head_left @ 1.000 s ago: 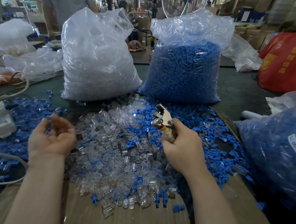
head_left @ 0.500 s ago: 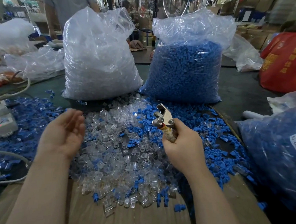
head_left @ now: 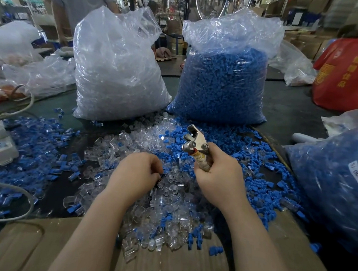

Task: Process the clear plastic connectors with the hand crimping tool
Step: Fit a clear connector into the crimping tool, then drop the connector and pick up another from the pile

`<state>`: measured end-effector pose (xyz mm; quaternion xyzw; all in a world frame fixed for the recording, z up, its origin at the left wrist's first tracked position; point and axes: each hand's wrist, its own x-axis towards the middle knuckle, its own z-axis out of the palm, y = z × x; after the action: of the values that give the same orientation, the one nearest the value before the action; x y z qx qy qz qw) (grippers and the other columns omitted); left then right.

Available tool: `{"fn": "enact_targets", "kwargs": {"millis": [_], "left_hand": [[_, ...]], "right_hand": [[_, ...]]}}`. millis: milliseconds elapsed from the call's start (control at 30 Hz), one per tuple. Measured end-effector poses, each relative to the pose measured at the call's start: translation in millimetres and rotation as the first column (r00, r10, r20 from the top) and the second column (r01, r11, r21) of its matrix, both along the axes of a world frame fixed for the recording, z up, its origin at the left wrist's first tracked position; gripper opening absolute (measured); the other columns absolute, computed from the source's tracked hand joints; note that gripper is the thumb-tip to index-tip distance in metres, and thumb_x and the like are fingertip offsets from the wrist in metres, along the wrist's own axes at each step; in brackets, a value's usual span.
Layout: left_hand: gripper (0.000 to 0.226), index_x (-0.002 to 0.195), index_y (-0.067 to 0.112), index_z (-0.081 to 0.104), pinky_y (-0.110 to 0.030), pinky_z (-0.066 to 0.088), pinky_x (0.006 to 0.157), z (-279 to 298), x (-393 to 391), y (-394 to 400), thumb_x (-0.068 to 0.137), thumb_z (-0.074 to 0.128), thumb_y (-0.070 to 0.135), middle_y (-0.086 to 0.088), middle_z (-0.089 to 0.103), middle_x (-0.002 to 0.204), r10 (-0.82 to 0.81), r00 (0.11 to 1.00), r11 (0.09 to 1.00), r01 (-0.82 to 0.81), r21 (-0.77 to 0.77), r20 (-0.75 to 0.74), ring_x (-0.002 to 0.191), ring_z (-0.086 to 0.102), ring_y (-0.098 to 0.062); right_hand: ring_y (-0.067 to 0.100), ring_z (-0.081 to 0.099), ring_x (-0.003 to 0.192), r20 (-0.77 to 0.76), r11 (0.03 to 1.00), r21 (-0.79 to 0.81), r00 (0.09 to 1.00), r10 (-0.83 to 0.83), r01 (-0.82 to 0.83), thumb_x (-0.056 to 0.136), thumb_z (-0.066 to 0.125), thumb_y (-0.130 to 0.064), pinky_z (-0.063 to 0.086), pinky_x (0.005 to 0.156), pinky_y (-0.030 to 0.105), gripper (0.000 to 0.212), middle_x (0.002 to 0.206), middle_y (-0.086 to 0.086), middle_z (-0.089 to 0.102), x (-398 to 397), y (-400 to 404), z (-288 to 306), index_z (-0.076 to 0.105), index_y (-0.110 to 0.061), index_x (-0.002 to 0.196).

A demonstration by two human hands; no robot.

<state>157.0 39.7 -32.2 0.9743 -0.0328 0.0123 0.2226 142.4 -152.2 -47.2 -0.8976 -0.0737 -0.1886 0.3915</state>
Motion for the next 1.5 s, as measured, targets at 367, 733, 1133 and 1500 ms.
{"fn": "enact_targets", "kwargs": {"millis": [367,733,1133,1500], "left_hand": [[0.017,0.094,0.036,0.066,-0.012,0.047,0.060,0,1,-7,0.093,0.065,0.019,0.015,0.067,0.085,0.012,0.998,0.959,0.004,-0.284,0.054,0.071,0.064,-0.002],[0.024,0.088,0.024,0.075,-0.022,0.056,0.070,17,-8,-13,0.077,0.079,0.003,0.000,0.077,0.088,-0.053,0.999,0.513,0.039,-0.857,0.014,0.080,0.073,-0.014],[0.028,0.092,0.025,0.072,-0.024,0.056,0.072,22,-9,-14,0.077,0.079,0.003,-0.002,0.078,0.088,-0.103,0.995,0.525,0.066,-0.848,0.014,0.083,0.074,-0.017],[0.006,0.080,0.031,0.071,-0.013,0.042,0.059,15,-6,4,0.083,0.070,0.025,0.015,0.067,0.077,-0.098,0.980,0.994,0.086,-0.072,-0.175,0.068,0.060,0.003]], "right_hand": [[0.010,0.054,0.060,-0.027,1.000,0.017,1.000,-0.011,0.012,0.084,0.064,-0.026,0.041,0.051,0.031,0.020,0.063,-0.011,0.058,2,1,2,0.050,-0.035,0.074],[0.008,0.049,0.055,-0.041,0.933,0.320,0.982,0.186,-0.163,0.090,0.069,-0.029,0.044,0.054,0.037,0.005,0.065,-0.009,0.062,3,5,4,0.068,-0.024,0.091],[0.019,0.058,0.064,-0.059,0.950,0.272,0.983,0.176,-0.154,0.089,0.070,-0.025,0.051,0.061,0.049,0.006,0.073,-0.004,0.066,4,8,5,0.068,-0.022,0.093],[0.005,0.053,0.060,-0.022,0.958,0.278,0.997,0.072,-0.063,0.088,0.069,-0.032,0.048,0.060,0.035,0.009,0.067,-0.020,0.060,3,8,5,0.063,-0.027,0.084]]}}
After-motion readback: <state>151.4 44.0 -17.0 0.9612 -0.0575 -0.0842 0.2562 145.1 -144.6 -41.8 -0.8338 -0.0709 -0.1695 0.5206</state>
